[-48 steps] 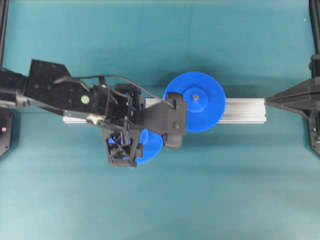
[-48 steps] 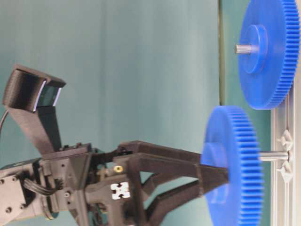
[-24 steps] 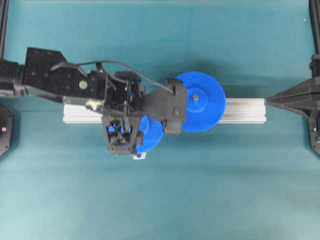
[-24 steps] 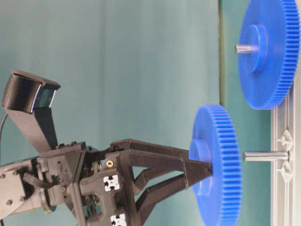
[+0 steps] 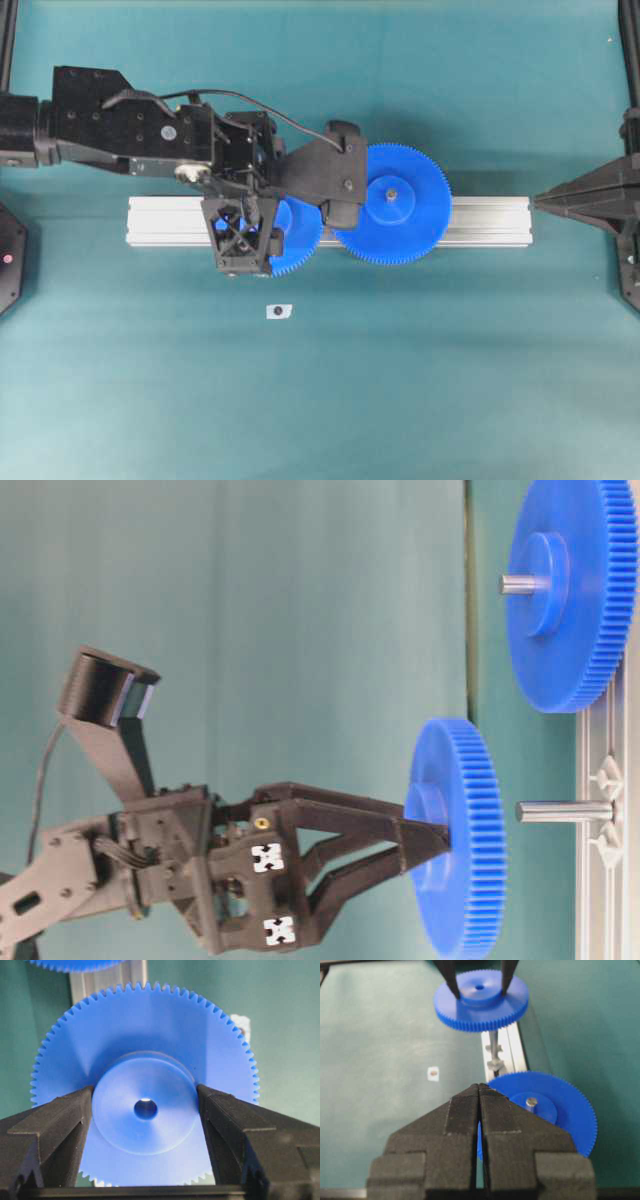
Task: Insert the small gear onto the shaft.
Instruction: 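Align the gear's center hole over the shaft with the left gripper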
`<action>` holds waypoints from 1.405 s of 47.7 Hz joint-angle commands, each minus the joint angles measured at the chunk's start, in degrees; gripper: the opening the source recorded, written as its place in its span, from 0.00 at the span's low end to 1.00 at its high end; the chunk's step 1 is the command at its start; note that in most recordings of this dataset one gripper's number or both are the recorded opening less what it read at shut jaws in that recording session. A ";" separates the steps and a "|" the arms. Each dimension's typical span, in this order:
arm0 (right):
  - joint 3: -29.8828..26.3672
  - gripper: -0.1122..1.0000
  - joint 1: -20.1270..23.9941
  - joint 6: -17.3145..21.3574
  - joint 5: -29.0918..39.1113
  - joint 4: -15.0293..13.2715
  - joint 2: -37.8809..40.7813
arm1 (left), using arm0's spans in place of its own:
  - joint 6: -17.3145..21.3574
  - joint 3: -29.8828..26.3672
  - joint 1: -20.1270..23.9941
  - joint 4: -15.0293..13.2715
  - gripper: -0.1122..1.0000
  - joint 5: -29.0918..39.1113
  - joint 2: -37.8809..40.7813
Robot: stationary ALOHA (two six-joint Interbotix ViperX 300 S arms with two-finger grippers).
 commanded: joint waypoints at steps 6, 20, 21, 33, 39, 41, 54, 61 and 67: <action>-0.62 0.11 -0.09 0.53 -0.18 0.00 0.35 | 0.18 1.23 1.49 0.26 0.73 -3.16 -2.29; -0.79 0.11 -0.09 0.62 1.58 0.09 0.35 | 0.88 1.85 1.93 0.26 0.73 -5.01 -2.11; -0.79 0.11 -0.09 0.62 1.58 0.00 0.26 | 0.97 1.85 1.93 0.26 0.73 -5.01 -2.02; -0.88 0.11 -0.18 0.62 1.58 0.00 0.18 | 0.97 1.58 1.93 0.26 0.73 -6.06 -1.58; -0.79 0.11 -0.09 0.62 1.58 0.09 0.18 | 0.97 1.23 1.93 0.26 0.73 -6.59 -0.97; -0.70 0.11 -0.09 0.62 1.58 0.00 0.18 | 0.79 1.14 1.85 0.26 0.73 -6.59 -0.79; -0.62 0.11 -0.18 1.93 1.58 0.00 0.18 | 0.88 1.58 1.58 0.26 0.73 -6.68 1.67; -0.18 0.11 -0.18 3.96 1.58 -0.18 0.18 | 1.05 1.58 1.58 0.26 0.73 -6.68 2.99; -0.26 0.11 -0.26 3.96 1.58 -0.26 -0.09 | 1.14 2.20 1.76 0.26 0.73 -7.47 3.34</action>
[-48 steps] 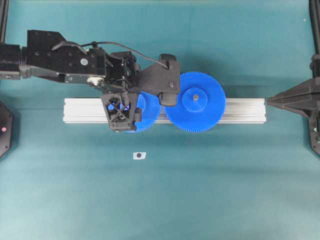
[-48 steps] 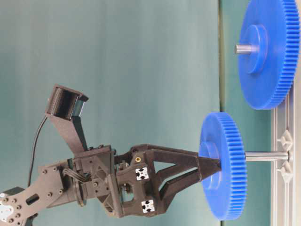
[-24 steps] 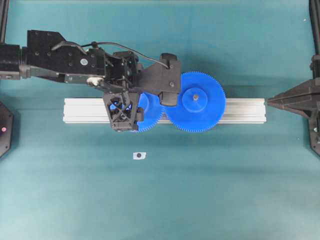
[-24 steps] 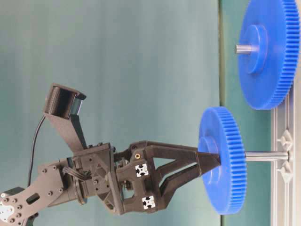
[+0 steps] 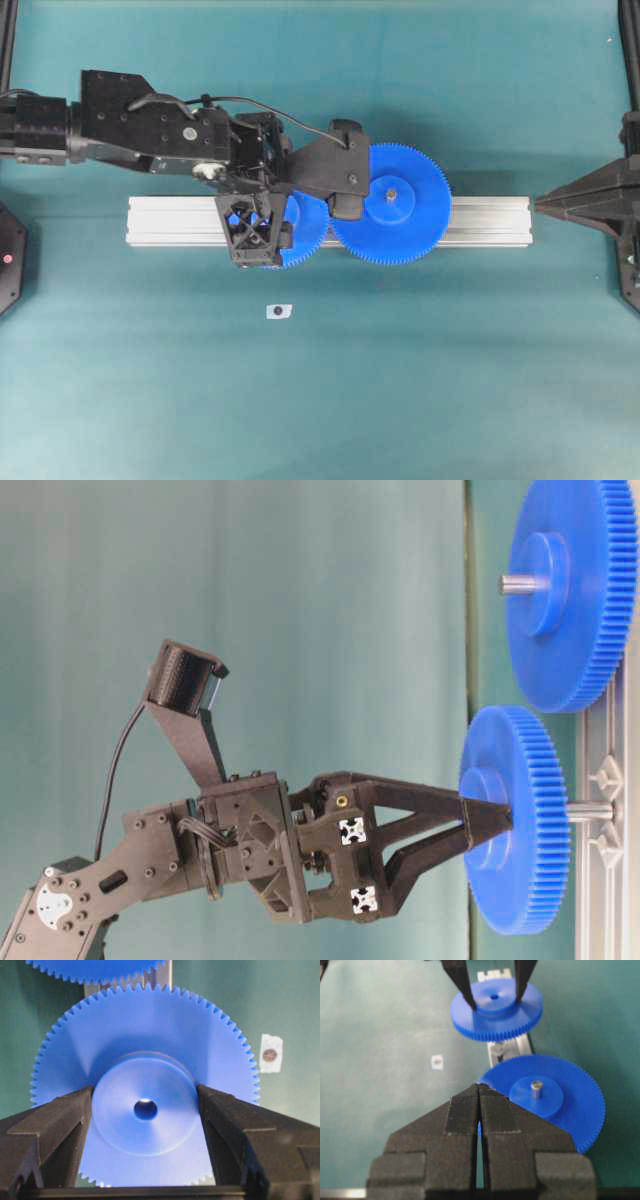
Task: Insert the small gear onto the shaft.
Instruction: 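Align the gear's center hole over the shaft with the left gripper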
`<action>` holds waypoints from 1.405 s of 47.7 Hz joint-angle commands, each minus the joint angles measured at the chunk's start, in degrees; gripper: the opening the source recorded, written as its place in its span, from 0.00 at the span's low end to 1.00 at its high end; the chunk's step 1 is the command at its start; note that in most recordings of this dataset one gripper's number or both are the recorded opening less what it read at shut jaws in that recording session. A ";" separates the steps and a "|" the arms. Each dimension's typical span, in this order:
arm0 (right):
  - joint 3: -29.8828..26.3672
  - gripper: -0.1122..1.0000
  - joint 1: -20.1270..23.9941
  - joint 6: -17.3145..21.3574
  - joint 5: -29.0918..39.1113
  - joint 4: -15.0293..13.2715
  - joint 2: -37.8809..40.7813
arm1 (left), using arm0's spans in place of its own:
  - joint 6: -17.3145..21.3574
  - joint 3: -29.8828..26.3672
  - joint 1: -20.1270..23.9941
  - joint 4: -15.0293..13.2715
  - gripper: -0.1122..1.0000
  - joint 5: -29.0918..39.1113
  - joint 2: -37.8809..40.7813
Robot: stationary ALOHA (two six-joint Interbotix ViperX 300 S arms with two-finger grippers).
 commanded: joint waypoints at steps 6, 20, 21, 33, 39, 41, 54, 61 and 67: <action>-0.70 0.11 -0.26 0.62 -0.26 -0.09 0.09 | 0.00 0.09 0.09 0.26 0.73 -1.67 -0.44; -0.62 0.11 -0.70 0.62 -0.26 -0.18 0.00 | 0.09 0.62 0.97 0.26 0.73 -1.49 -0.79; -0.62 0.11 -0.70 0.62 -0.26 -0.18 0.00 | 0.00 0.62 1.05 0.26 0.73 -1.49 -0.88; -0.62 0.11 -0.79 0.62 -0.26 -0.18 -0.09 | -0.26 2.29 1.41 0.26 0.73 -0.79 -2.99; -0.62 0.11 -0.88 0.62 -0.35 -0.18 -0.09 | -0.26 2.64 1.41 0.26 0.73 -0.62 -3.60; -0.62 0.11 -0.88 0.62 -0.26 -0.18 -0.09 | -0.18 2.64 1.41 0.26 0.73 -0.62 -3.60; -0.62 0.11 -0.88 0.70 -0.26 -0.09 -0.09 | 0.79 1.14 1.76 0.26 0.73 -0.70 -2.37; -0.70 0.11 -0.88 0.70 -0.26 -0.09 -0.09 | 2.02 0.97 2.64 0.26 0.73 0.00 -2.37; -0.79 0.11 -0.88 0.70 -0.26 -0.09 -0.09 | 2.29 0.88 3.43 0.26 0.73 0.62 -2.72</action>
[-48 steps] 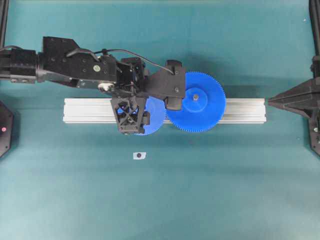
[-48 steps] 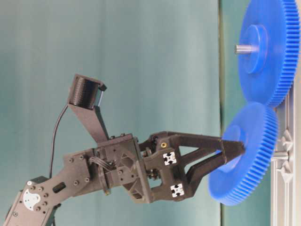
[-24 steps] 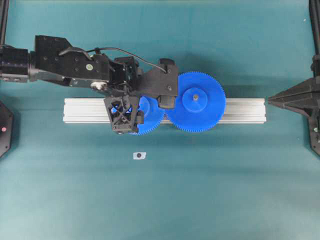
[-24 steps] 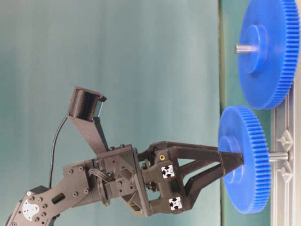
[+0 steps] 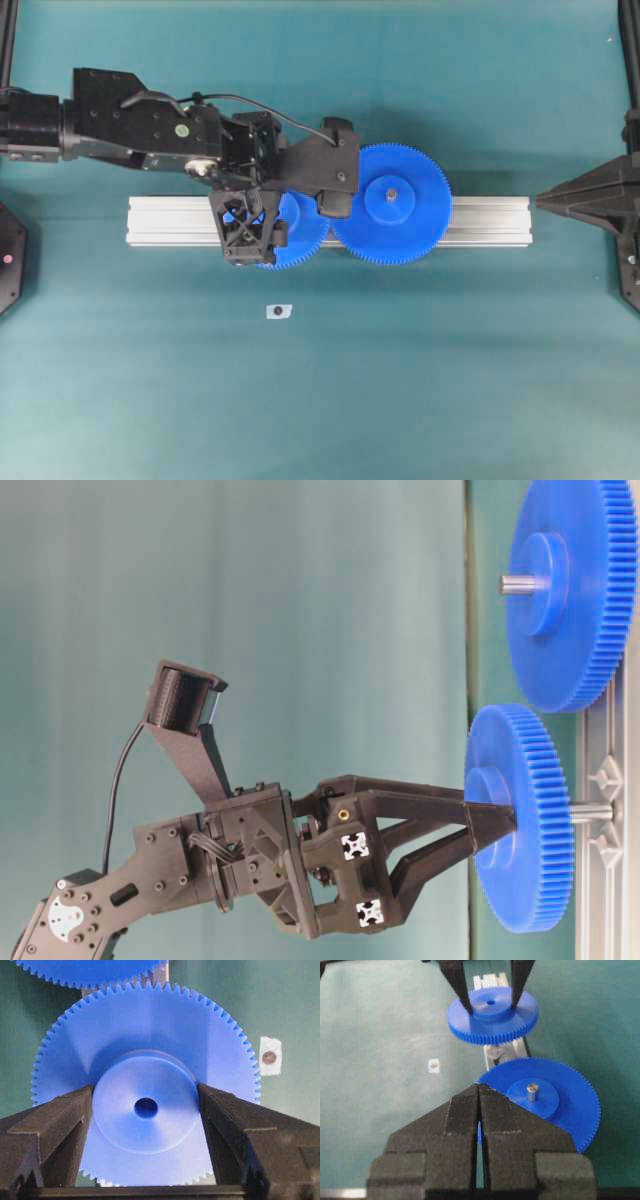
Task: Insert the small gear onto the shaft.
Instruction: 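Align the gear's center hole over the shaft with the left gripper, then lower the gear onto the shaft and open the left gripper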
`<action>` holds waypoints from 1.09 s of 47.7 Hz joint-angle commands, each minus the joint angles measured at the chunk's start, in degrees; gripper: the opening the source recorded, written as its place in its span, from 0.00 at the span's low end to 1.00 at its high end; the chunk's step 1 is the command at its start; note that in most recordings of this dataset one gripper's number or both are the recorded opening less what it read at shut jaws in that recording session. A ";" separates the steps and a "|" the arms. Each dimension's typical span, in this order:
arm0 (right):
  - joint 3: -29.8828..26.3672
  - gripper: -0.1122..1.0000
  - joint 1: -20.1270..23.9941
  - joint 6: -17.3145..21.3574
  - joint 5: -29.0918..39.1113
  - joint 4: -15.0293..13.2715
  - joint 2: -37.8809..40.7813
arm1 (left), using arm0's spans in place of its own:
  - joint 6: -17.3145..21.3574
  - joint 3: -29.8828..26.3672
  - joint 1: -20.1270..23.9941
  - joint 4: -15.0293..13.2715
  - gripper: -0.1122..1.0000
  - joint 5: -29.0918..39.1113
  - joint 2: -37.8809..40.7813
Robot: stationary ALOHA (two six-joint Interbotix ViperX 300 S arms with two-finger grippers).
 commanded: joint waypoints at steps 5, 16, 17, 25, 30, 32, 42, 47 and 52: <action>-0.79 0.11 -0.09 0.62 -0.26 -0.09 0.26 | 0.26 -1.23 1.85 0.35 0.73 0.62 -1.41; -0.79 0.11 -0.09 0.62 -0.26 -0.09 0.26 | 0.18 -1.49 1.41 0.35 0.73 0.62 -0.70; -0.79 0.11 -0.09 0.62 -0.26 0.00 0.26 | 0.18 -1.67 1.23 0.35 0.73 0.62 -0.70; -0.70 0.11 -0.09 0.62 -0.26 -0.09 0.26 | 0.26 -2.46 -0.09 0.35 0.73 0.62 0.00; -0.62 0.11 -0.09 0.62 -0.26 0.00 0.26 | 0.18 -2.64 -0.62 0.35 0.73 0.62 0.44; -0.62 0.11 -0.09 0.62 -0.26 0.00 0.26 | 0.18 -2.64 -0.62 0.35 0.73 0.62 0.62; -0.62 0.11 -0.09 0.62 -0.26 0.00 0.26 | 0.18 -3.43 -0.79 0.35 0.73 0.79 0.79; -0.70 0.11 -0.09 0.62 -0.26 -0.09 0.26 | 0.18 -3.78 -0.70 0.35 0.73 1.32 0.79; -0.70 0.11 -0.09 0.62 -0.26 -0.09 0.26 | 0.18 -4.04 -0.79 0.35 0.73 2.29 0.79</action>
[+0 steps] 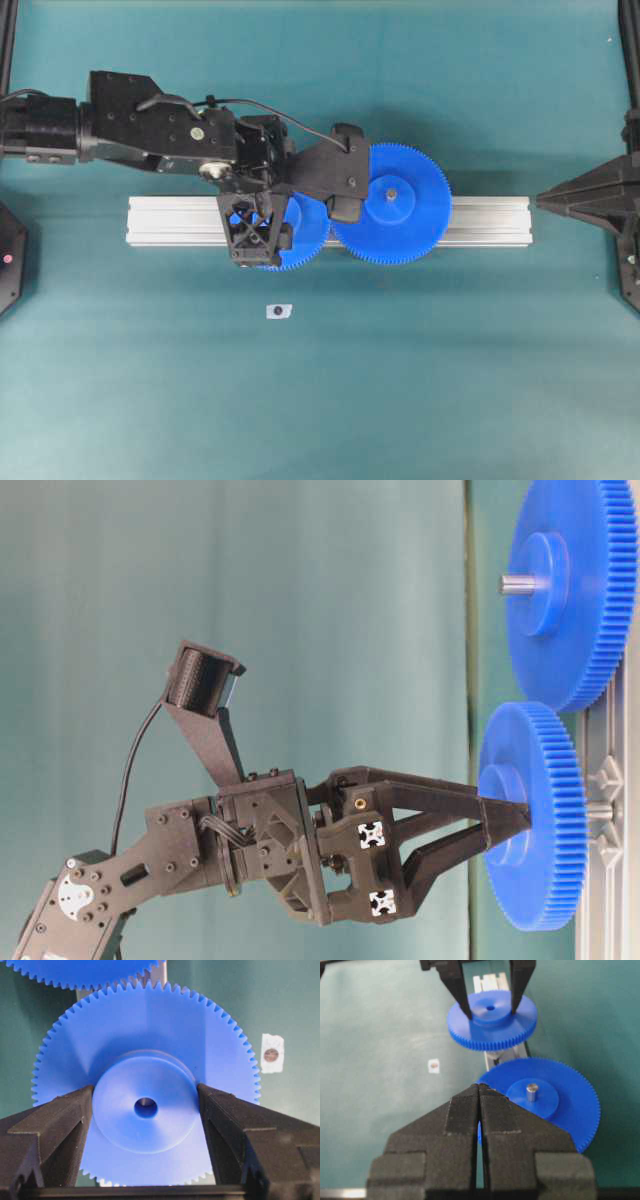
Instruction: Insert the small gear onto the shaft.
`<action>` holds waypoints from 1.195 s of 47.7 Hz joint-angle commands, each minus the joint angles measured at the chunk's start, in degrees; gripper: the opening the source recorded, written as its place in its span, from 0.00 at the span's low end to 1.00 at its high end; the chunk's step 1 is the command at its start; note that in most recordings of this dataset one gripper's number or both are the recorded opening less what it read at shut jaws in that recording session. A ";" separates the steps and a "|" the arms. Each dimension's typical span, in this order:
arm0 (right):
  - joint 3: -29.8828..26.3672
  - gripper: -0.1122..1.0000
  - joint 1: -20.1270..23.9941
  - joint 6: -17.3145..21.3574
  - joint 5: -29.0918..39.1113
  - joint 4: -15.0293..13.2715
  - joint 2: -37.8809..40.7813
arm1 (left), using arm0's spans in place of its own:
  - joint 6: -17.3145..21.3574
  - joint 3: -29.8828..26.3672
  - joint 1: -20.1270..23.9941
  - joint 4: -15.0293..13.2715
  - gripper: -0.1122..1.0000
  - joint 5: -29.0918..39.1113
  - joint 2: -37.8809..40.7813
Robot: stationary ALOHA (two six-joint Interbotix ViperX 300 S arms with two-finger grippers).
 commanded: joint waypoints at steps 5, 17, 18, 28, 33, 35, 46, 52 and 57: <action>-0.70 0.11 -0.18 0.53 -0.26 0.00 0.26 | 0.09 -2.64 0.09 0.35 0.73 2.20 -1.32; -0.79 0.11 -0.18 0.53 -0.26 -0.09 0.26 | -0.18 -4.13 -0.35 0.35 0.87 2.64 -1.41; -0.79 0.11 -0.18 0.53 -0.26 0.00 0.26 | -0.09 -4.22 -0.35 0.35 0.89 2.64 -1.41; -0.97 0.11 -0.18 0.53 -0.26 -0.09 0.26 | 0.00 -4.75 -0.35 0.35 0.89 2.72 -1.67; -0.97 0.11 -0.18 0.53 -0.26 0.00 0.26 | -0.09 -4.75 -0.44 0.35 0.89 2.81 -1.76; -0.97 0.11 -0.18 0.53 -0.26 -0.09 0.26 | -0.18 -4.75 -0.44 0.35 0.89 2.72 -1.76; -0.97 0.11 -0.18 0.53 -0.26 0.00 0.26 | -0.35 -4.75 -0.44 0.35 0.89 2.72 -2.20; -0.97 0.11 -0.18 0.53 -0.26 0.00 0.26 | -0.44 -4.75 -0.53 0.35 0.89 2.72 -2.20; -0.97 0.11 -0.18 0.53 -0.26 -0.09 0.18 | -0.53 -4.83 -0.88 0.35 0.89 2.81 -2.37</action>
